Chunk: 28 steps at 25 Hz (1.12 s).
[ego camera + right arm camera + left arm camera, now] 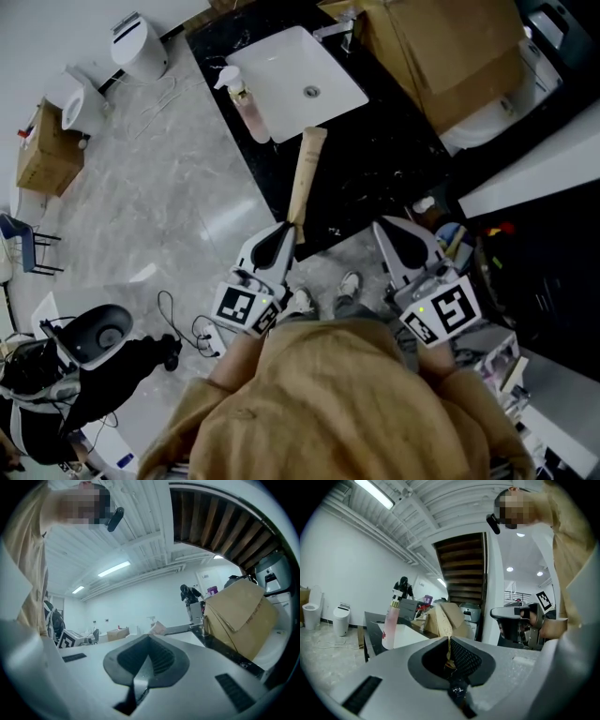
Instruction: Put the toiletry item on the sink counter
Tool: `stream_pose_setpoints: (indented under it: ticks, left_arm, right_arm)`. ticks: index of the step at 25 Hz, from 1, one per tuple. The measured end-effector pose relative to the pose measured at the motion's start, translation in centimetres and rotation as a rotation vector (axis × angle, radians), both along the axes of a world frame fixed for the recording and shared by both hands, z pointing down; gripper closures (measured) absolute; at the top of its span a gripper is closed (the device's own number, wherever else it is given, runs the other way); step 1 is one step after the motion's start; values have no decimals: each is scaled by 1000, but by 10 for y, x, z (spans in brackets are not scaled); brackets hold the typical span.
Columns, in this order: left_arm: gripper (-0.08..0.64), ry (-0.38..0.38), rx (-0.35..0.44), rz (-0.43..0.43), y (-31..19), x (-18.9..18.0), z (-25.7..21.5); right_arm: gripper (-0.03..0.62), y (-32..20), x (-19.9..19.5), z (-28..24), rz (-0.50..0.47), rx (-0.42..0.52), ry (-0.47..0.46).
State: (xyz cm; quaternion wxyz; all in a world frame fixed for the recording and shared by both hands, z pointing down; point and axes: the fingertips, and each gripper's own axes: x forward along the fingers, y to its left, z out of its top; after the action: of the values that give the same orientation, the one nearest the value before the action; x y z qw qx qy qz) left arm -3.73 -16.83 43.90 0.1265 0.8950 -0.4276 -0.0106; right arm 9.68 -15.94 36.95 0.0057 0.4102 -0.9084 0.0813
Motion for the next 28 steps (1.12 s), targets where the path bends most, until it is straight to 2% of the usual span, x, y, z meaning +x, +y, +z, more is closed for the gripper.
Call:
stream_pose_setpoints:
  ticks: [6,19,28]
  left_arm:
    - [548,-49,-49,14,-19,17,25]
    - [548,-246,-227,75,-77,55,96]
    - [548,-373,-310,107,-104,64,131]
  right_arm:
    - [591,-3,6,3,-3,4,-10]
    - [591,10,34,11,31,-19,-18]
    - [591,12,49,17,59,-25,-26]
